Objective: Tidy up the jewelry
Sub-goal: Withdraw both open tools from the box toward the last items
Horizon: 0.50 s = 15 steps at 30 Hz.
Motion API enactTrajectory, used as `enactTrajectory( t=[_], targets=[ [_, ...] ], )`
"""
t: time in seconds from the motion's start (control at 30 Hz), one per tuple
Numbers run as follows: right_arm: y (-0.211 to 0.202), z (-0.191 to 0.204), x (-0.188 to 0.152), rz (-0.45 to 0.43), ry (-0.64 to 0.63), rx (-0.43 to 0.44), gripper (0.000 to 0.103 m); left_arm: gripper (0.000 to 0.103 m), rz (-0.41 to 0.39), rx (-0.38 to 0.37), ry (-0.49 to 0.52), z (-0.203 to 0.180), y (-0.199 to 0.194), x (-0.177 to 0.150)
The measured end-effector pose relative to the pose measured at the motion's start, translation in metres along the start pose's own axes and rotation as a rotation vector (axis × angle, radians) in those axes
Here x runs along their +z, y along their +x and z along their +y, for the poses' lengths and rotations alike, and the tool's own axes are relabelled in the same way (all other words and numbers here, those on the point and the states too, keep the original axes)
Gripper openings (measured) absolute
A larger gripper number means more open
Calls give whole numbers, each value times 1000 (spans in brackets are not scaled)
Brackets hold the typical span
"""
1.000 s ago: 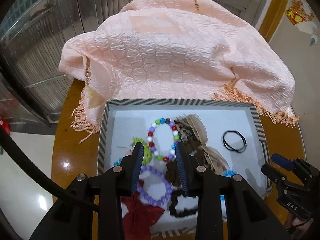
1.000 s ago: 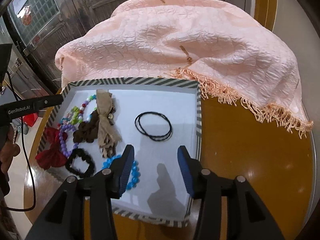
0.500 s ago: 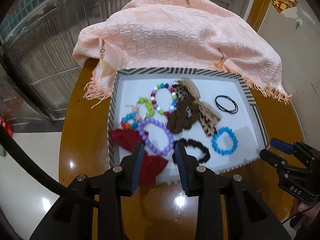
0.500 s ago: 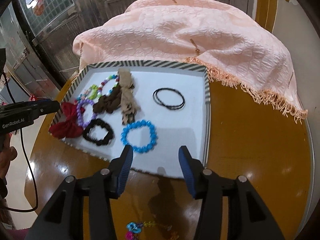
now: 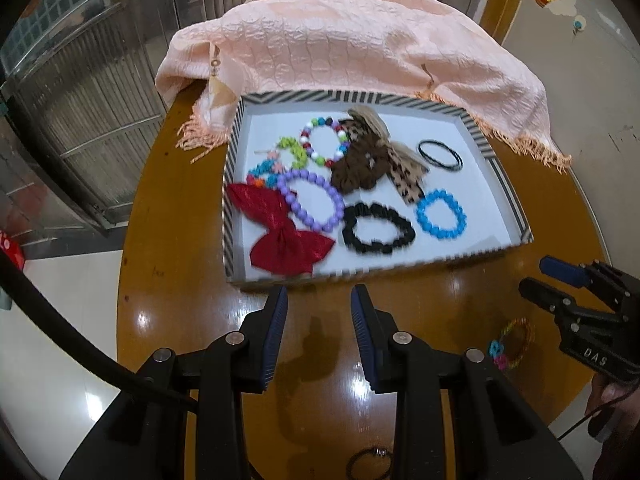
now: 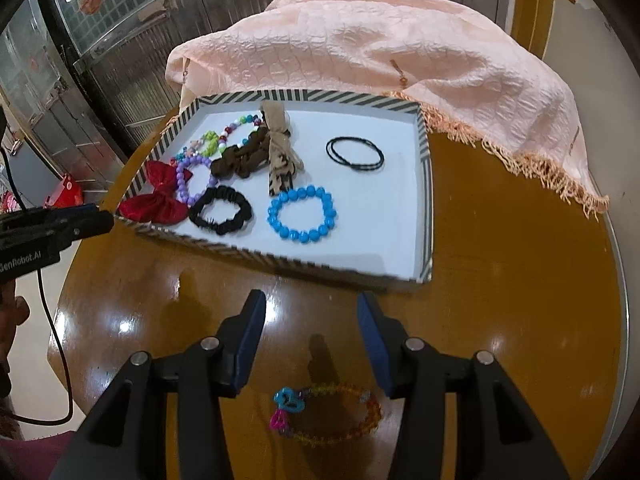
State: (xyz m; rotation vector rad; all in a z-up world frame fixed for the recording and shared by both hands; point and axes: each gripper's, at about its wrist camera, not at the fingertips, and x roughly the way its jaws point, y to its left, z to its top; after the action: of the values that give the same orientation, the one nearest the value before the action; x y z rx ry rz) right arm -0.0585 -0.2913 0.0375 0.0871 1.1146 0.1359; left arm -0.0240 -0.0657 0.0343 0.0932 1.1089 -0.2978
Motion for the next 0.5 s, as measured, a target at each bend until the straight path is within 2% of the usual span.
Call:
enactTrajectory(
  t=[0.23,0.5],
  targets=[
    [-7,-2,-27,17,6,-8,50,26,29,-24,12,-3,-3,-24],
    [-7,-21,-71,70,32,-54,50,26,107,-78,15,4,0,-59]
  ],
)
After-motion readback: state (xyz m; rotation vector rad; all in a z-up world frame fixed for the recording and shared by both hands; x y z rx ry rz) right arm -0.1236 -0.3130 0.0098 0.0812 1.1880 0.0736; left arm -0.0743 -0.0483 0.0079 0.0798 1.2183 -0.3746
